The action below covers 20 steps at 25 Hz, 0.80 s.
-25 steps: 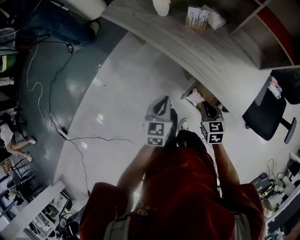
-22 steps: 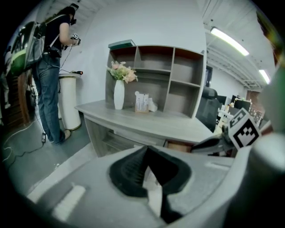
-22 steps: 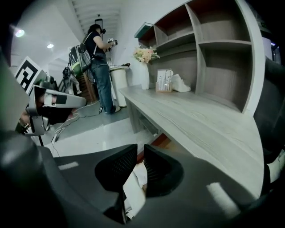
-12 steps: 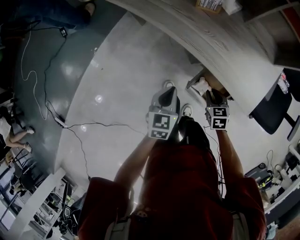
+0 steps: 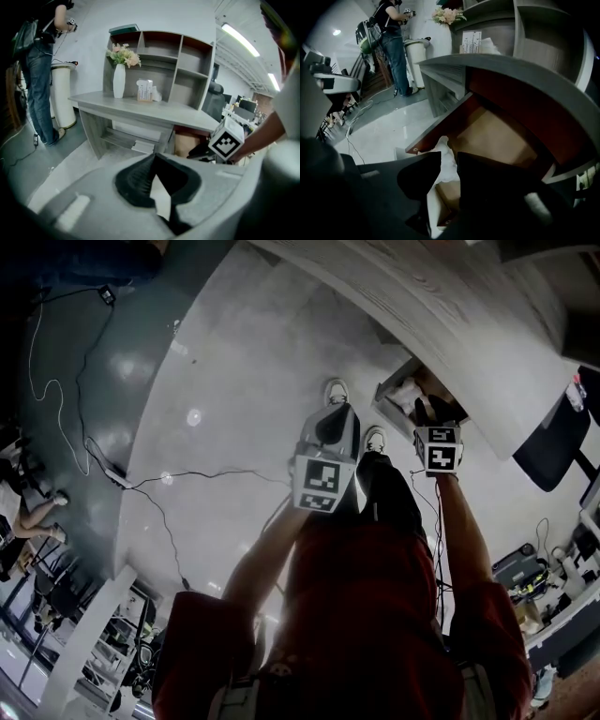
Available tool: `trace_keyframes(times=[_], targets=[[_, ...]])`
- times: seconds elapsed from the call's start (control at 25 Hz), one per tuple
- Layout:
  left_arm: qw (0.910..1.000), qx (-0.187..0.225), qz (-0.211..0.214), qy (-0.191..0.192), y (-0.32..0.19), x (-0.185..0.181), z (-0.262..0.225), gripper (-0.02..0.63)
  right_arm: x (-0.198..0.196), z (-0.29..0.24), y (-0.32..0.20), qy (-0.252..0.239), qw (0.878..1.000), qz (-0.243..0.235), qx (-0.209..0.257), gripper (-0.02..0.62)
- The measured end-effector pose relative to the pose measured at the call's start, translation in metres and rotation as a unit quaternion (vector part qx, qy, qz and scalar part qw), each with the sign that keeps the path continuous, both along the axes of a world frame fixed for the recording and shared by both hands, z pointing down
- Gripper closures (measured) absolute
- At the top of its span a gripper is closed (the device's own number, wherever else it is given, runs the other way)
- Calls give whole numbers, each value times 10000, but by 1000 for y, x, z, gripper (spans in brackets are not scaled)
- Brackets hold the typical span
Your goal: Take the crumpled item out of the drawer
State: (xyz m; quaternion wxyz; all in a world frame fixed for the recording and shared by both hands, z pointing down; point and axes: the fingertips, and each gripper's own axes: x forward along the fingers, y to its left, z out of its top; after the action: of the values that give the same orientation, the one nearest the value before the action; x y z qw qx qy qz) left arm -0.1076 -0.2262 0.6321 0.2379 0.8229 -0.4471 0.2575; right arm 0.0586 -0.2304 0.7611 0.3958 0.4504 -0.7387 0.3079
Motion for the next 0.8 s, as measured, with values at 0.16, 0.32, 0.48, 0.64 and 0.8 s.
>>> trace_keyframes(times=[0.16,0.32,0.48,0.64,0.8], targets=[[10000,-46,63,1,-2,0,10,609,3,16,0,80,9998,-10,-163,503],[9999,-83,129,-4,-4,2,16,609,6,28,0,178,9994,-43,-279,503],[9998,-110,149,-3,-4,3,20,609,6,37,3,186,9990,-33,-416,503],[9998,-126,171,2,-5,7,22,609,9,43,5,206,9983,75,-539,503],[9997,-147,186,-2,-3,8,22,609,7,48,12,226,9968,128,-760,506]])
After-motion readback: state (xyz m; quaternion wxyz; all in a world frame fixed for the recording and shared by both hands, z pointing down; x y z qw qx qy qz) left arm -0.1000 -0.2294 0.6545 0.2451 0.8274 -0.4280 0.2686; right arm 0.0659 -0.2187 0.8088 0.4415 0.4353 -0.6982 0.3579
